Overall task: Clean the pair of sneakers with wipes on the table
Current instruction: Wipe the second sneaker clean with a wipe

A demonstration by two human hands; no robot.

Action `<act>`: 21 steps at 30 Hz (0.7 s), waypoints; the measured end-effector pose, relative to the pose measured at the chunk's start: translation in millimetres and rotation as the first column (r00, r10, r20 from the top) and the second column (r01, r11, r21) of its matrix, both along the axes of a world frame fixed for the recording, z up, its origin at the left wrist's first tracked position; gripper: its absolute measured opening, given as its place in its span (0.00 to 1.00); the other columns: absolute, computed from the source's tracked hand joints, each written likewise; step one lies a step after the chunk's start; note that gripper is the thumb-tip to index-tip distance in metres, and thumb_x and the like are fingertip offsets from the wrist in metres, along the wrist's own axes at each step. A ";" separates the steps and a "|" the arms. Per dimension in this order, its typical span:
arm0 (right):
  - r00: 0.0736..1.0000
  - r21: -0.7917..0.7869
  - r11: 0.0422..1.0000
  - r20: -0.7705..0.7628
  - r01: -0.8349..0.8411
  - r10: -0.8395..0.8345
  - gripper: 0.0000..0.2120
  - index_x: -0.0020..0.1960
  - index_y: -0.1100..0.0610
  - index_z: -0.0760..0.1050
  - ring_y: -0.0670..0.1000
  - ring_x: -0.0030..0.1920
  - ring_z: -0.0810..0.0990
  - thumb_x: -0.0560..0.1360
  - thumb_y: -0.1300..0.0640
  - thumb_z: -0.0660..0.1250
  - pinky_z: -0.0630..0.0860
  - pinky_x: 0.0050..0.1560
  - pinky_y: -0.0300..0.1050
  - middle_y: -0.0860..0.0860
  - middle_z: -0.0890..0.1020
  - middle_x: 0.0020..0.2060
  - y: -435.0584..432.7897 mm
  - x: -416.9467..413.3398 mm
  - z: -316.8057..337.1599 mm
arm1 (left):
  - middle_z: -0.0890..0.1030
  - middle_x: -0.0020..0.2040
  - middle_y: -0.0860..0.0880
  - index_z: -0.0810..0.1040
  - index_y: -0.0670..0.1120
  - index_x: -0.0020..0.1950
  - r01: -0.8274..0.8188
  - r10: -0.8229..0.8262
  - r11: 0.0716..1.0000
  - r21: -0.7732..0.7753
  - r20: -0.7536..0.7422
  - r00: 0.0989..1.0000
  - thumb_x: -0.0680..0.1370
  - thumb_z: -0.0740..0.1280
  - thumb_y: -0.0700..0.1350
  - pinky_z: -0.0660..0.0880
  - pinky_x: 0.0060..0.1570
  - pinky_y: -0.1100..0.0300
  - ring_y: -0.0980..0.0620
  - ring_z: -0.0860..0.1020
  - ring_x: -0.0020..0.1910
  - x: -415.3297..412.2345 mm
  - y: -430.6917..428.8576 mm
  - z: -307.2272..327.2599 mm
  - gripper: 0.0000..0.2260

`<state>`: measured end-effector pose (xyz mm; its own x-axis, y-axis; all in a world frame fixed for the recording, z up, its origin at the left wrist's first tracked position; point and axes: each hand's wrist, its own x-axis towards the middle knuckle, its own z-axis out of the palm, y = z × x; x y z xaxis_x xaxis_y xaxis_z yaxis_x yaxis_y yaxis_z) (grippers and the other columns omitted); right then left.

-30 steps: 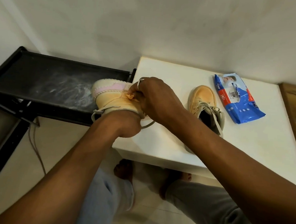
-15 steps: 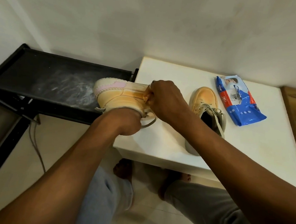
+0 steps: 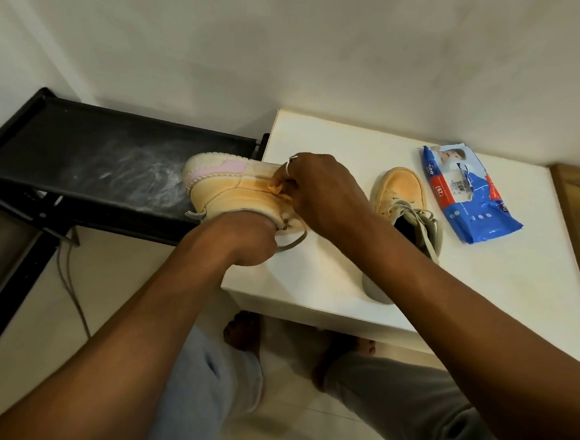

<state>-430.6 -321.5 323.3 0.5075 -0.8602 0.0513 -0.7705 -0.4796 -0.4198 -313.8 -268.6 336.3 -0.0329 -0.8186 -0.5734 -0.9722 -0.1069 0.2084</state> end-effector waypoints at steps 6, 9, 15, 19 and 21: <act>0.989 -0.079 0.996 -0.138 0.045 -0.056 0.10 0.52 0.51 0.82 0.54 0.45 0.80 0.76 0.62 0.66 0.72 0.41 0.43 0.50 0.83 0.46 -5.2 -10.0 -2.3 | 0.72 0.56 0.47 0.71 0.44 0.70 -0.067 0.065 0.998 -0.022 -0.069 0.995 0.83 0.62 0.40 0.69 0.57 0.57 0.47 0.72 0.55 2.2 0.4 -2.7 0.15; 0.968 -0.133 0.990 -0.238 0.055 -0.085 0.11 0.50 0.53 0.81 0.55 0.43 0.80 0.75 0.64 0.64 0.74 0.41 0.45 0.51 0.83 0.44 -8.2 -16.4 1.5 | 0.71 0.51 0.51 0.73 0.46 0.66 -0.085 0.078 0.995 -0.055 -0.125 0.989 0.82 0.63 0.40 0.67 0.53 0.59 0.50 0.70 0.49 7.5 -0.2 -6.6 0.13; 0.979 -0.024 0.979 0.022 0.205 -0.204 0.12 0.51 0.49 0.84 0.49 0.48 0.81 0.76 0.62 0.65 0.80 0.50 0.50 0.46 0.84 0.47 -17.8 -38.9 2.9 | 0.76 0.34 0.47 0.77 0.45 0.41 -0.398 0.408 0.909 0.125 -0.468 0.784 0.78 0.68 0.40 0.71 0.33 0.59 0.50 0.74 0.32 20.2 -9.6 -16.3 0.05; 0.977 0.040 0.978 0.047 0.205 -0.206 0.10 0.51 0.51 0.84 0.49 0.50 0.81 0.77 0.61 0.65 0.78 0.53 0.50 0.47 0.85 0.48 -25.1 -45.1 -4.1 | 0.78 0.41 0.39 0.80 0.36 0.47 -0.505 0.580 0.800 0.324 -0.630 0.516 0.75 0.66 0.32 0.73 0.38 0.53 0.42 0.76 0.38 19.2 -16.4 -23.6 0.03; 0.985 0.083 0.981 -0.017 0.175 -0.175 0.10 0.54 0.51 0.83 0.49 0.51 0.80 0.78 0.59 0.65 0.77 0.52 0.46 0.48 0.84 0.49 -28.4 -44.6 -10.3 | 0.78 0.44 0.39 0.80 0.35 0.50 -0.487 0.588 0.797 0.358 -0.648 0.485 0.75 0.66 0.31 0.72 0.42 0.51 0.41 0.75 0.42 17.1 -17.7 -24.9 0.06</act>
